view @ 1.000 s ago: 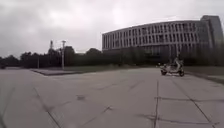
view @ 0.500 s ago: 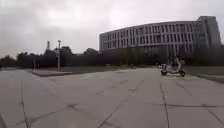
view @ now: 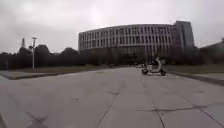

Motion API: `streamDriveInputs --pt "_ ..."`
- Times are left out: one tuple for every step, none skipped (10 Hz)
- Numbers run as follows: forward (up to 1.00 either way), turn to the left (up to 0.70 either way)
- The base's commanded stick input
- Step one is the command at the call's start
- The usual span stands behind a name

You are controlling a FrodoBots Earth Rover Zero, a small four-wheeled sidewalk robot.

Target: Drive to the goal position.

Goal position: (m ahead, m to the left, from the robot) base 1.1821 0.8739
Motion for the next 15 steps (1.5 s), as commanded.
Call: streamDriveInputs --pt "0.7 -0.26" --pt "0.7 -0.21" --pt "0.7 -0.17" --pt "0.7 -0.12" --pt "0.7 -0.08" --pt "0.7 -0.03" --pt "0.7 -0.01" --pt "0.7 -0.01" --pt "0.7 -0.01" --pt "0.7 -0.01" --pt "0.7 -0.01" --pt "0.7 -0.01" --pt "0.7 -0.01" --pt "0.7 -0.01" --pt "0.7 -0.01"
